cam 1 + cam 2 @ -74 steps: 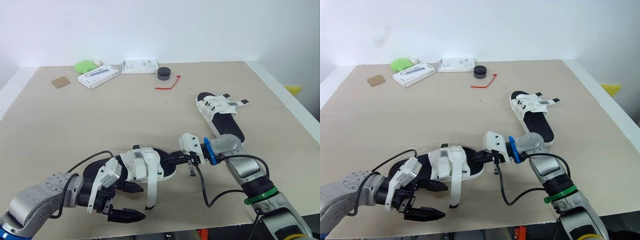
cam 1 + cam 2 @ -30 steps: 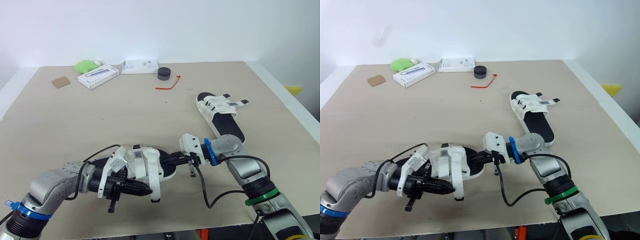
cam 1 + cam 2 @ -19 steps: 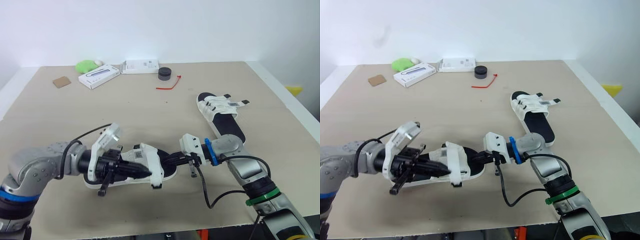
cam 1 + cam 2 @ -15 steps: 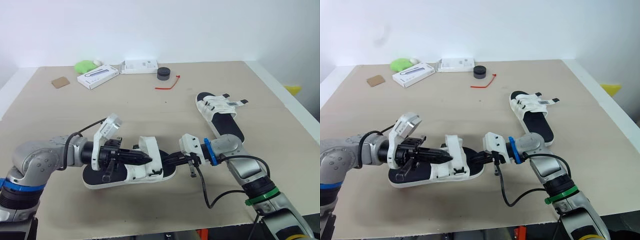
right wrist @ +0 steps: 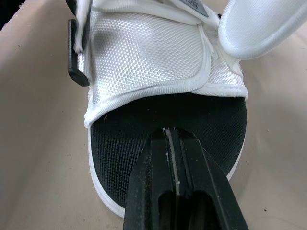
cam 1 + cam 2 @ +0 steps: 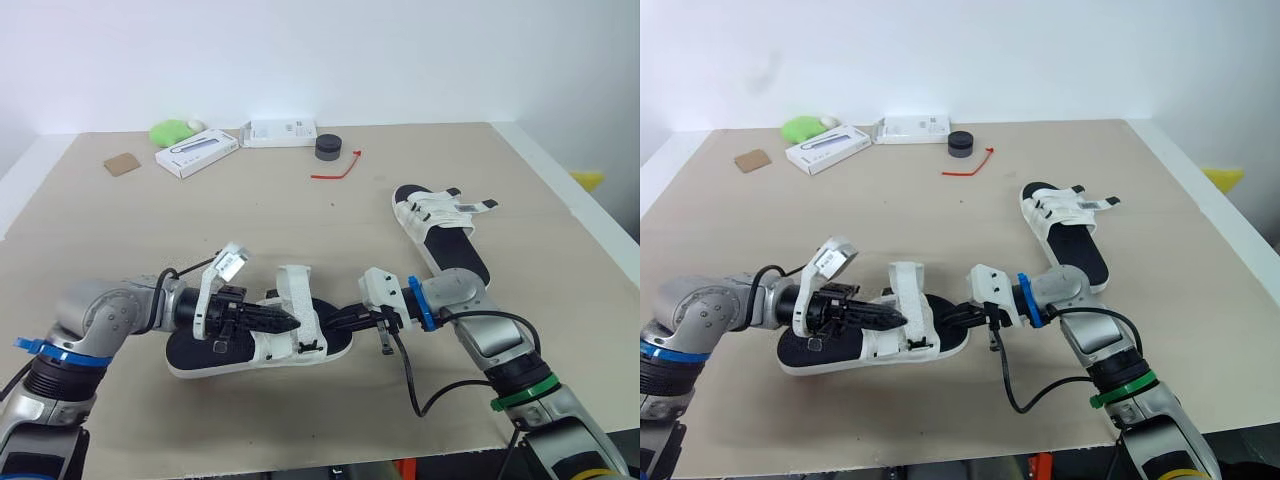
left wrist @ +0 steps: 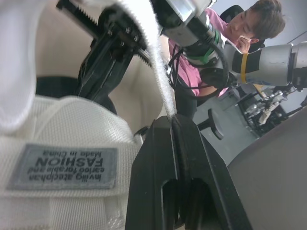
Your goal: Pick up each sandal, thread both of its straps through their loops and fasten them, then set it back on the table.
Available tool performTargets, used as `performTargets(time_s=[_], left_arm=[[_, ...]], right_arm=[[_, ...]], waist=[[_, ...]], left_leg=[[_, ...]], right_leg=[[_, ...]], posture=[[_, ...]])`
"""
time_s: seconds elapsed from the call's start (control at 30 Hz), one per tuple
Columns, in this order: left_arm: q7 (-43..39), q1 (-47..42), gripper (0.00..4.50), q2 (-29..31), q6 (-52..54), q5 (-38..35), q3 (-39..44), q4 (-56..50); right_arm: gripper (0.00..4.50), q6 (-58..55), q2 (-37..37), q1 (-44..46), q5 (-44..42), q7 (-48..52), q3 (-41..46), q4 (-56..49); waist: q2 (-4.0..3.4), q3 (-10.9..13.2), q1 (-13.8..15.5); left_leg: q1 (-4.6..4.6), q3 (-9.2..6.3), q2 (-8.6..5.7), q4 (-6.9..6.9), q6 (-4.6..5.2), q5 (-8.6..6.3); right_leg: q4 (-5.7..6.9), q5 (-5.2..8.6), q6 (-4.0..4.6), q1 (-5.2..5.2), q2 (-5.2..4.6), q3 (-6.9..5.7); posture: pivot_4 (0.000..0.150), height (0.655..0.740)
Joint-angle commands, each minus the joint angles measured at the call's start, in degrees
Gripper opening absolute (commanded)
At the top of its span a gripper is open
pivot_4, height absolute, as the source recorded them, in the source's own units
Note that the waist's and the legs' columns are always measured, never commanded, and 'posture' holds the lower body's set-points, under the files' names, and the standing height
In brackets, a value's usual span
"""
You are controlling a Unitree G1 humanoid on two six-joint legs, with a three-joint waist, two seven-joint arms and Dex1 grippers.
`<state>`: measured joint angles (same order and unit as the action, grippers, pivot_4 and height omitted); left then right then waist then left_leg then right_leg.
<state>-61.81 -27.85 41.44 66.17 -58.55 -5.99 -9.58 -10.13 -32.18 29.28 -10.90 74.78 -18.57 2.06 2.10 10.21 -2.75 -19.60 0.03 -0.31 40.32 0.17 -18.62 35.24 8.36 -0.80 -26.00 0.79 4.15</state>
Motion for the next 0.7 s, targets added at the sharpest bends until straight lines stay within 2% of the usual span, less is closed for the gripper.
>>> performTargets(time_s=[0.03,0.3,0.7], left_arm=[[-1.4,0.2,0.02,0.6,0.9,0.1,0.0,-1.6],[1.2,1.0,0.02,-0.5,2.2,0.4,0.7,-1.0],[1.7,3.0,0.02,-0.6,-3.9,9.5,-3.9,-1.4]], right_arm=[[0.00,-0.3,-0.7,-0.3,-0.1,-0.3,0.6,-1.5],[0.00,0.0,-0.4,0.1,0.2,-0.4,0.3,-1.0],[0.00,0.2,0.0,0.5,0.2,-0.4,0.1,-0.5]], waist=[[0.00,0.0,0.0],[0.00,0.0,0.0],[0.01,0.0,0.0]], left_leg=[[0.00,-0.01,0.00,0.00,0.00,0.00],[0.01,-0.05,0.02,0.00,0.00,0.00],[0.10,-0.13,0.01,0.00,0.00,0.00]], right_leg=[[0.00,0.00,0.00,0.00,0.00,0.00],[0.00,-0.01,-0.01,0.01,-0.02,0.01],[0.00,-0.01,-0.02,0.09,-0.04,0.03]], posture=[[0.150,0.7400],[0.150,0.7400],[0.150,0.7400]])
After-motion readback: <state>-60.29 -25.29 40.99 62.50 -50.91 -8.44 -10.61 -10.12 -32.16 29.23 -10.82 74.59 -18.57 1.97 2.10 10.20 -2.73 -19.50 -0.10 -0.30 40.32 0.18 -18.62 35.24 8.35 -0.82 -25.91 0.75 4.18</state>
